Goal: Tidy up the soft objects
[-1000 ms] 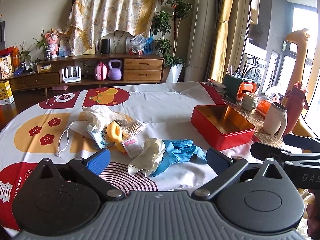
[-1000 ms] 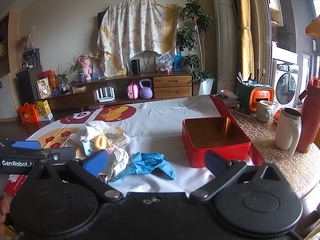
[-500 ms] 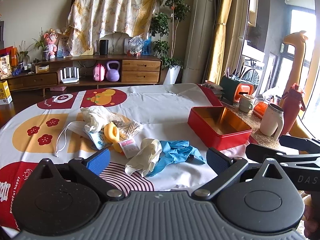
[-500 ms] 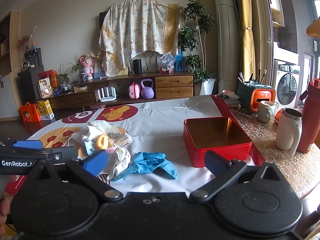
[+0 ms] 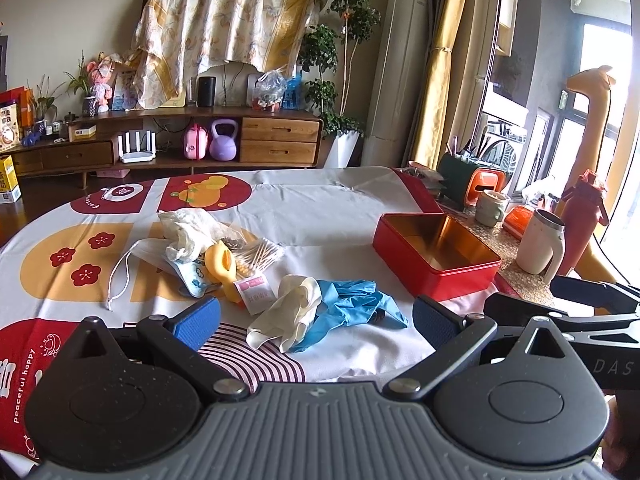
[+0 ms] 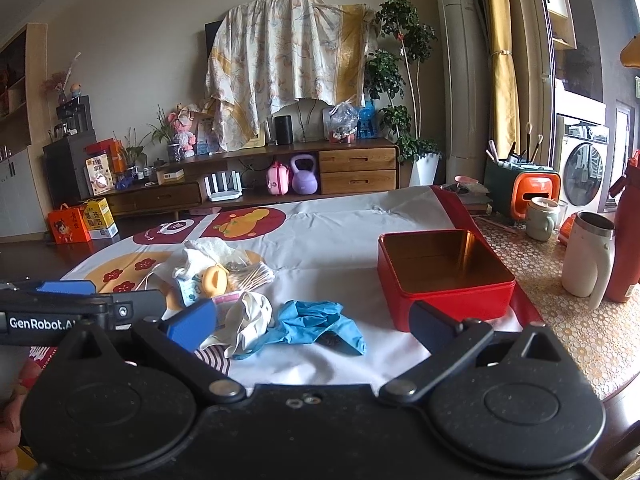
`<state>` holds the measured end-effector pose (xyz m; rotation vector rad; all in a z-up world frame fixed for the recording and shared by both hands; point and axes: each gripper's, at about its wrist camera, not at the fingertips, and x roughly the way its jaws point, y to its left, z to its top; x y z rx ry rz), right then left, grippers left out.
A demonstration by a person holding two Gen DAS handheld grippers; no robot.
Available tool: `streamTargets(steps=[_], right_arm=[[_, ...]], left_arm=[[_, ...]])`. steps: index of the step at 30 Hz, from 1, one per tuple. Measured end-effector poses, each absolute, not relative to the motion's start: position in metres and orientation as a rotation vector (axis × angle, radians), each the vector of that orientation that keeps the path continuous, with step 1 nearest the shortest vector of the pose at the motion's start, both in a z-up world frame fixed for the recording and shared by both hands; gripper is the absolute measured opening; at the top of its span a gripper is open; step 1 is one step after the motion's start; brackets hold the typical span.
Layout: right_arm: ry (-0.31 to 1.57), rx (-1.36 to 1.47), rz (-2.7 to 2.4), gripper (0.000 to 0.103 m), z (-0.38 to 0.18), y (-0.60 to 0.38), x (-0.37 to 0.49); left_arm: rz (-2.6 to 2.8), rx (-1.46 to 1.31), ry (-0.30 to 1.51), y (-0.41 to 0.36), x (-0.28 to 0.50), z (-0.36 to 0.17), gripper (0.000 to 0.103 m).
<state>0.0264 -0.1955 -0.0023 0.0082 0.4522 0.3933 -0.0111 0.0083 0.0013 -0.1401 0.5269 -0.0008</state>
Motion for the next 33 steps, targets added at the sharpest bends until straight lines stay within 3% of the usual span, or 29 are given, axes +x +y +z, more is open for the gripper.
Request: streamTargets(steps=[16,33], right_arm=[[0.433,-0.003,0.416,0.102,-0.008,-0.193,0.029],[0.572,-0.048,0.484,0.100,-0.046,-0.182,0.082]], left_arm=[[-0.003,-0.141,0.523,0.009,-0.009,-0.001,0.103],[0.031,-0.161,0.626,0.036,0.045,-0.035,0.103]])
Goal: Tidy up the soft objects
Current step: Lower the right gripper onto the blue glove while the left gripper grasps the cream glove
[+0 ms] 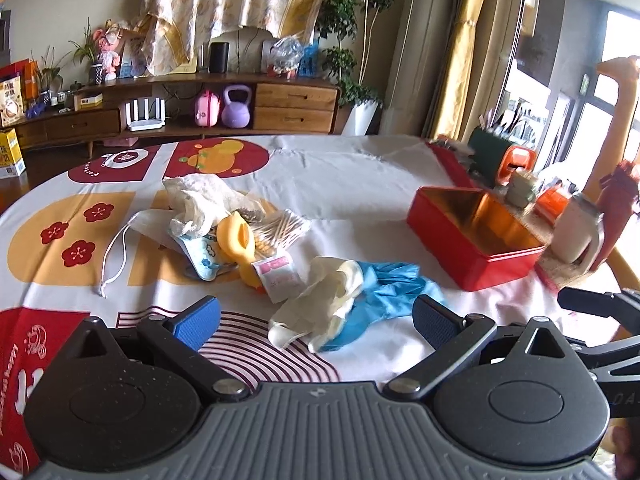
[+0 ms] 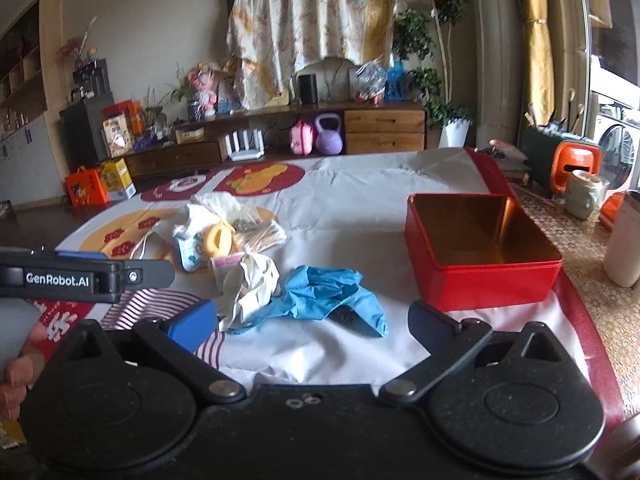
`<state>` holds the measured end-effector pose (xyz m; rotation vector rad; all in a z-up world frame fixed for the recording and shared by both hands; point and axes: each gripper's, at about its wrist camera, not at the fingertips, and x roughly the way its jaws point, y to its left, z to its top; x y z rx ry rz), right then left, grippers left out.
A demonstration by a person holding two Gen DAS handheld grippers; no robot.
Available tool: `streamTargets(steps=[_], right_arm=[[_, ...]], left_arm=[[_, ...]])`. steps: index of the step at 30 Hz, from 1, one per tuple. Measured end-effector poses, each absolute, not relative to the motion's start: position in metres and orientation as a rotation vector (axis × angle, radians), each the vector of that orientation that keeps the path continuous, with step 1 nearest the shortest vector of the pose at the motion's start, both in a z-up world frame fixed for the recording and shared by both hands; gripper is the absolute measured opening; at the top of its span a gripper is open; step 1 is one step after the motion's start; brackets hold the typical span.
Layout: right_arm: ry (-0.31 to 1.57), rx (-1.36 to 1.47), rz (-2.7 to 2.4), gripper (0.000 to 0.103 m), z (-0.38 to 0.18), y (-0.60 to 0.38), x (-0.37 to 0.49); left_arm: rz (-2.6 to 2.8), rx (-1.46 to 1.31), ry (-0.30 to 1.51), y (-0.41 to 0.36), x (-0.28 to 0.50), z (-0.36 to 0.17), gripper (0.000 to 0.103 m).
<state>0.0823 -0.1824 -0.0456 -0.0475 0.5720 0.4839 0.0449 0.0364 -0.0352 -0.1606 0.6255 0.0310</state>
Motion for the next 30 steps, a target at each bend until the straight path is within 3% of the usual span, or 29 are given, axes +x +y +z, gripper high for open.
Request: streamTargets(steps=[9,18,24,30], right_arm=[[0.602,-0.184,0.563,0.094,-0.071,-0.165,0.134],[0.647,-0.246,0.606,0.082,-0.096,-0.153,0.185],[0.680,-0.278,0.615,0.074,-0.113,-0.145,0.206],[0.691,-0.269,0.626,0.056,-0.119,-0.143,0.217]], left_arm=[[0.010,-0.118,0.664,0.035,0.099,-0.057,0.102],[0.001,-0.101,0.713,0.026,0.148,-0.080,0.091],[-0.020,-0.120,0.755,0.023,0.169,-0.095,0.071],[-0.017,-0.128,0.781,0.023,0.178,-0.105,0.055]])
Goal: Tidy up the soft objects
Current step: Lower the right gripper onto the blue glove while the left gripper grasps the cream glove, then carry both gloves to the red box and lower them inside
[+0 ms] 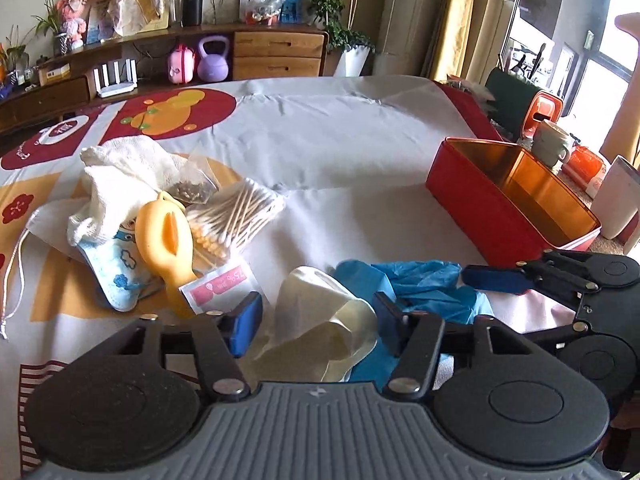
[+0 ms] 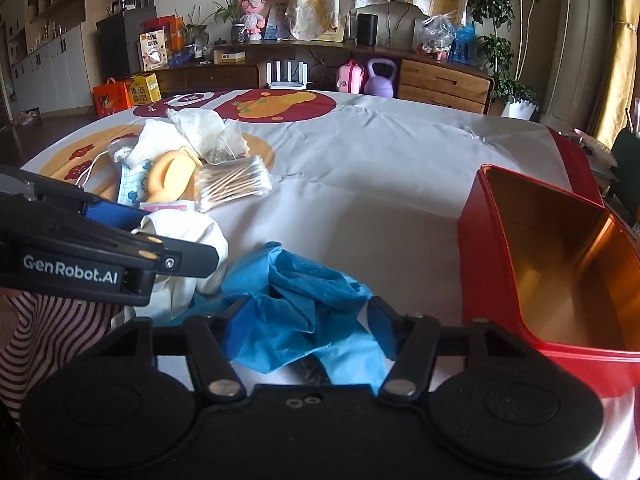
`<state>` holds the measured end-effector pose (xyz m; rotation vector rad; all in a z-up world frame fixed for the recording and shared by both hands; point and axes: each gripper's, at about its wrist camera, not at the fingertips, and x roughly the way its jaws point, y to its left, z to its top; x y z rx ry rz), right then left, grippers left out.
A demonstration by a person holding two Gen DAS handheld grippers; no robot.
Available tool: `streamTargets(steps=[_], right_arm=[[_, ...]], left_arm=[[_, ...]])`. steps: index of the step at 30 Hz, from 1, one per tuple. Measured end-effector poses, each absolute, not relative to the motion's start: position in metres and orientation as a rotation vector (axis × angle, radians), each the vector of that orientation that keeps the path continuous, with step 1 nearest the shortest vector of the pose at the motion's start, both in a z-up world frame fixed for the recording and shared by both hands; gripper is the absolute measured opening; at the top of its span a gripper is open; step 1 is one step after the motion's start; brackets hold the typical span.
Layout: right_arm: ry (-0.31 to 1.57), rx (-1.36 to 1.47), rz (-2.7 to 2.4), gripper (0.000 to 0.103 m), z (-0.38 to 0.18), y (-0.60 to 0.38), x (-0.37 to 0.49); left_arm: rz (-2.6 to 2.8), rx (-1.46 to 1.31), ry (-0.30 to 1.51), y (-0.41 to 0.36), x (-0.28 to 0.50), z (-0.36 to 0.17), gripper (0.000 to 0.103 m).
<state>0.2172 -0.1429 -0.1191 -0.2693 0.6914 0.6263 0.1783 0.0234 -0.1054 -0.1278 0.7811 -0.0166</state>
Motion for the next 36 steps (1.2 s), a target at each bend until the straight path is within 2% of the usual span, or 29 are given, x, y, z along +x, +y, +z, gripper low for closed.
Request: streamTargets(steps=[3,4,10,14,17,22,36], right_arm=[[0.697,-0.266,0.632,0.050,-0.121,-0.144,0.217],[0.690,-0.271,0.629,0.048,-0.122,-0.142,0.217],[0.676,-0.272,0.624,0.027,-0.118,-0.143,0.215],[0.666,-0.264,0.617,0.014,-0.114,-0.146,0.213],[0.656,-0.267,0.612,0.008,-0.112,-0.146,0.211],[0.641,-0.219,0.607,0.005,-0.102,-0.154,0.207],[0.588,-0.105,0.595,0.005,-0.048,-0.193,0.190]], left_arm=[[-0.032,-0.140,0.788,0.024,0.178,-0.108,0.054],[-0.038,-0.149,0.788,0.024,0.178,-0.108,0.048],[-0.041,-0.149,0.789,0.023,0.176,-0.108,0.033],[-0.042,-0.150,0.778,0.024,0.173,-0.107,0.026],[-0.034,-0.129,0.770,0.022,0.172,-0.105,0.023],[-0.028,-0.134,0.766,0.023,0.169,-0.103,0.017],[-0.044,-0.176,0.732,0.030,0.152,-0.067,0.016]])
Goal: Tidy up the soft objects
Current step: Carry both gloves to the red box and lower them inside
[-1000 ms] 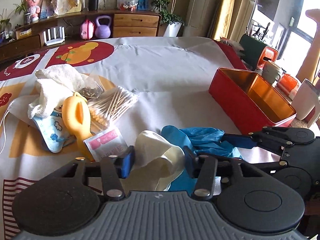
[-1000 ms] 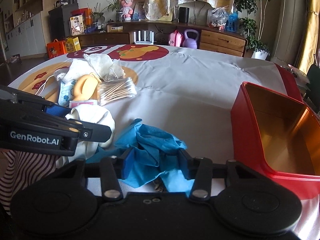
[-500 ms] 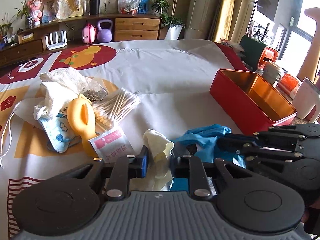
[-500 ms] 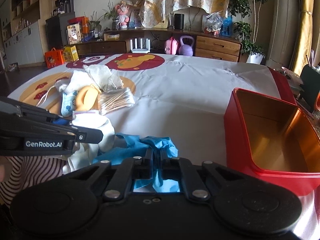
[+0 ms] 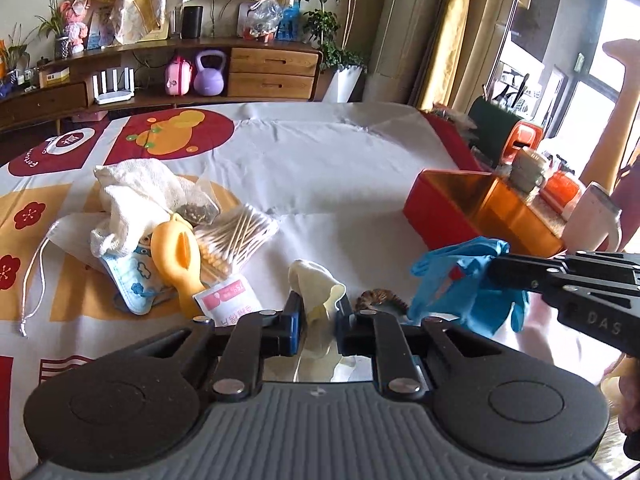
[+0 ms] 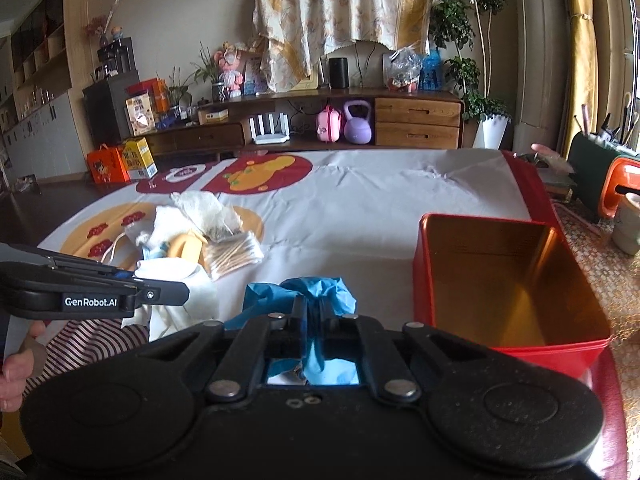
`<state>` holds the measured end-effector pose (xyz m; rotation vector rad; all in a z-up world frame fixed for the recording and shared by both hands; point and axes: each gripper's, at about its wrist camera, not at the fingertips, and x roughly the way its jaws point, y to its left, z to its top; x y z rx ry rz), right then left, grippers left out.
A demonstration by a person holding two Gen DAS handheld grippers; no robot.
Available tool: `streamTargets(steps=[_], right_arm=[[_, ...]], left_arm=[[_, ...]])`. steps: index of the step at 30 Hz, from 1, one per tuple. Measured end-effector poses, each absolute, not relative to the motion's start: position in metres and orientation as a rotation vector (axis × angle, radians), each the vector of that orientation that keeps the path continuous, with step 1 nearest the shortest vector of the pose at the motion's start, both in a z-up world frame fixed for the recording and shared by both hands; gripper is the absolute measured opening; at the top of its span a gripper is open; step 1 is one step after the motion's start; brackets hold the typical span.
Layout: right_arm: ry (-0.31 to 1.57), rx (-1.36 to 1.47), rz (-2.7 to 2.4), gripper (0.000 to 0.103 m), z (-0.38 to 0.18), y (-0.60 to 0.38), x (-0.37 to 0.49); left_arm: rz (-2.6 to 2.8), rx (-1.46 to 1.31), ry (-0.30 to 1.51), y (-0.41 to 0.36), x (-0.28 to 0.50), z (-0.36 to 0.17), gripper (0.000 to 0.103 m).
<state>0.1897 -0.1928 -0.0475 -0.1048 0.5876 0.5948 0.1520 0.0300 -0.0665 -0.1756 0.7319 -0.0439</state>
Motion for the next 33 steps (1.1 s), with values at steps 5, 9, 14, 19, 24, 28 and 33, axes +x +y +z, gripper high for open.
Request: streamTargets(steps=[5,9,14,19,24,28,33], right_arm=[[0.553,-0.095,0.573,0.005,-0.024,-0.208,0.186],[0.542,-0.085,0.547,0.005,-0.012,-0.221,0.190],[0.533,-0.073,0.513,0.005,-0.002,-0.240,0.198],[0.524,-0.064,0.467,0.005,0.001,-0.260,0.211],[0.525,-0.052,0.426,0.005,-0.002,-0.284,0.227],[0.523,-0.046,0.397,0.005,-0.005,-0.302,0.240],[0.530,-0.044,0.367,0.005,-0.014,-0.320,0.259]], left_arm=[[-0.069,-0.173,0.714,0.023,0.148,-0.043,0.016],[-0.101,-0.174,0.701,0.013,0.150,-0.023,0.016],[-0.146,-0.161,0.683,-0.004,0.162,-0.002,0.016],[-0.192,-0.161,0.660,-0.023,0.183,0.019,0.016],[-0.236,-0.138,0.638,-0.051,0.208,0.032,0.016],[-0.268,-0.125,0.636,-0.076,0.230,0.035,0.016],[-0.309,-0.110,0.622,-0.107,0.257,0.036,0.016]])
